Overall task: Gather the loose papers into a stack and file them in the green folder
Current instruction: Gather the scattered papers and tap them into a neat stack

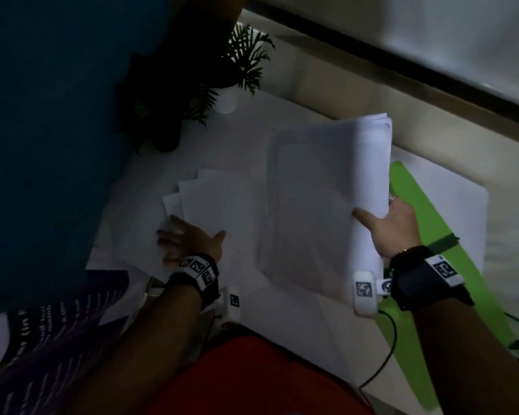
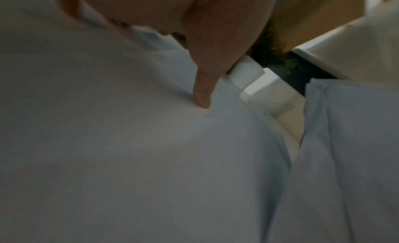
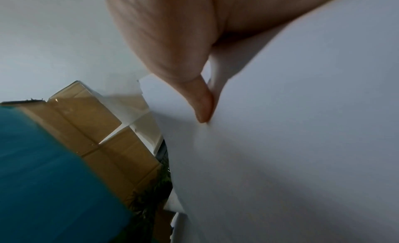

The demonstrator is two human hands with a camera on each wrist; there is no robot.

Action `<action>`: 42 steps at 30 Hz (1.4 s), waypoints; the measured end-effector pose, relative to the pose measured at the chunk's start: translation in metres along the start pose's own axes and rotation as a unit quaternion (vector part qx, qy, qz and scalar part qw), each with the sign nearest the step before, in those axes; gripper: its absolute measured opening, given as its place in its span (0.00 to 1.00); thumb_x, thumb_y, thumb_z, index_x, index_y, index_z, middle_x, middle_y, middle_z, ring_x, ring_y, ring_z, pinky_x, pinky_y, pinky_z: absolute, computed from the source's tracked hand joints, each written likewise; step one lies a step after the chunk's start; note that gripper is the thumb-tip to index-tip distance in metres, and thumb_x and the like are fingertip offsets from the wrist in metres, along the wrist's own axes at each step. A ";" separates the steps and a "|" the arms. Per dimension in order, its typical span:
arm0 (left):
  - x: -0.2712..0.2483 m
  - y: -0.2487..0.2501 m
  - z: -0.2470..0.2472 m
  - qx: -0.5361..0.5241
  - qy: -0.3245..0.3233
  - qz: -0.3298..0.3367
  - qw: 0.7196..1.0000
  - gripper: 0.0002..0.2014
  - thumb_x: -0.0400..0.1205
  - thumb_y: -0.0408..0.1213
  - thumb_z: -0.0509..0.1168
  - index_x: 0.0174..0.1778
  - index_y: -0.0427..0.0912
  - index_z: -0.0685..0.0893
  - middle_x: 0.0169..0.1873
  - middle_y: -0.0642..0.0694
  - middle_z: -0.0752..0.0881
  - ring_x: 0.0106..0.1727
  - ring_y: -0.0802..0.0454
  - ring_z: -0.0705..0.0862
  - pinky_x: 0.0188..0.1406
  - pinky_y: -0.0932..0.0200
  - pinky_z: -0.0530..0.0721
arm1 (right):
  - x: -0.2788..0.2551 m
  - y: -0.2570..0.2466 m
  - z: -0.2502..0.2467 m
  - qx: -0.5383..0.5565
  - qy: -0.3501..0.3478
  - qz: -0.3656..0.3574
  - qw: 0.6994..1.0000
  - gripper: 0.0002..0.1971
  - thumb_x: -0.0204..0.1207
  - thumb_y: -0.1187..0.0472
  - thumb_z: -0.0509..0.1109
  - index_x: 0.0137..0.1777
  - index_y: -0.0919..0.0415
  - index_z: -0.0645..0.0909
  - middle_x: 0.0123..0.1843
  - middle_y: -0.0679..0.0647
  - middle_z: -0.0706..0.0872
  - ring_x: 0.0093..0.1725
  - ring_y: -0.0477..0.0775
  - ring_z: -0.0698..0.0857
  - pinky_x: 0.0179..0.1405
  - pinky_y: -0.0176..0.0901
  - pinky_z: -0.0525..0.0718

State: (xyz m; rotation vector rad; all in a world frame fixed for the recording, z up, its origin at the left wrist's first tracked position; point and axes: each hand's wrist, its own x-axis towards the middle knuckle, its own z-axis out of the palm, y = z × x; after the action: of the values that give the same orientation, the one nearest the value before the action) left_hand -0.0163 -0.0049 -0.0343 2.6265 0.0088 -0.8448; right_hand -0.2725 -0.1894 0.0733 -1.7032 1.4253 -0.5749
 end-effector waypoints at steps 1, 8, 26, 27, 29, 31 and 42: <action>0.000 0.004 0.003 0.008 0.010 0.016 1.000 0.65 0.67 0.55 0.78 0.82 0.48 0.31 0.84 0.35 0.40 0.84 0.33 0.45 0.76 0.25 0.49 | 0.001 0.001 -0.002 -0.002 0.007 -0.001 1.000 0.16 0.70 0.66 0.78 0.58 0.68 0.84 0.47 0.56 0.87 0.44 0.55 0.86 0.35 0.21 0.80; 0.013 0.021 -0.005 -0.059 0.024 0.046 0.997 0.64 0.68 0.38 0.80 0.83 0.52 0.33 0.80 0.30 0.60 0.75 0.32 0.68 0.75 0.34 0.69 | -0.001 0.004 -0.025 0.014 0.032 0.007 0.999 0.17 0.71 0.68 0.77 0.60 0.66 0.84 0.49 0.55 0.88 0.47 0.54 0.87 0.43 0.31 0.81; 0.017 -0.001 -0.060 -0.209 0.016 0.169 0.963 0.24 0.77 0.40 0.70 0.69 0.38 0.79 0.64 0.42 0.83 0.61 0.44 0.83 0.63 0.52 0.78 | 0.000 0.018 -0.068 0.032 0.072 0.071 0.994 0.16 0.73 0.69 0.76 0.61 0.63 0.82 0.51 0.55 0.87 0.48 0.56 0.86 0.46 0.36 0.81; 0.017 -0.006 -0.069 -0.239 0.010 0.162 0.957 0.22 0.76 0.40 0.71 0.67 0.41 0.81 0.61 0.44 0.85 0.58 0.46 0.84 0.60 0.52 0.80 | 0.000 0.019 -0.070 0.032 0.071 0.074 0.994 0.17 0.73 0.69 0.75 0.62 0.64 0.82 0.51 0.55 0.87 0.48 0.55 0.85 0.40 0.31 0.81; 0.015 -0.013 -0.081 -0.292 -0.008 0.148 0.945 0.21 0.76 0.40 0.72 0.66 0.44 0.82 0.57 0.47 0.85 0.53 0.48 0.84 0.54 0.57 0.80 | 0.000 0.019 -0.066 0.034 0.066 0.082 0.994 0.17 0.73 0.69 0.75 0.62 0.66 0.81 0.52 0.56 0.86 0.48 0.54 0.84 0.28 0.19 0.78; 0.013 -0.013 -0.081 -0.313 -0.037 0.150 0.937 0.20 0.78 0.40 0.71 0.67 0.44 0.82 0.56 0.48 0.85 0.50 0.49 0.84 0.48 0.63 0.78 | 0.001 0.017 -0.058 0.036 0.051 0.090 0.994 0.17 0.74 0.70 0.75 0.62 0.69 0.82 0.51 0.55 0.84 0.48 0.53 0.83 0.21 0.14 0.74; -0.009 0.026 -0.002 -0.219 -0.166 0.215 0.937 0.34 0.64 0.43 0.83 0.64 0.39 0.81 0.59 0.47 0.86 0.54 0.48 0.85 0.57 0.53 0.85 | 0.003 0.101 0.058 0.076 -0.098 0.236 0.964 0.28 0.55 0.43 0.75 0.52 0.60 0.86 0.49 0.61 0.93 0.47 0.65 0.91 0.51 0.69 0.89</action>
State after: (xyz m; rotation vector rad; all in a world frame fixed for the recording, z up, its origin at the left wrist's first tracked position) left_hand -0.0193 -0.0271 -0.0189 1.9429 -0.4063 -0.9777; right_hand -0.2857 -0.1768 -0.0418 -1.2027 1.5289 -0.2342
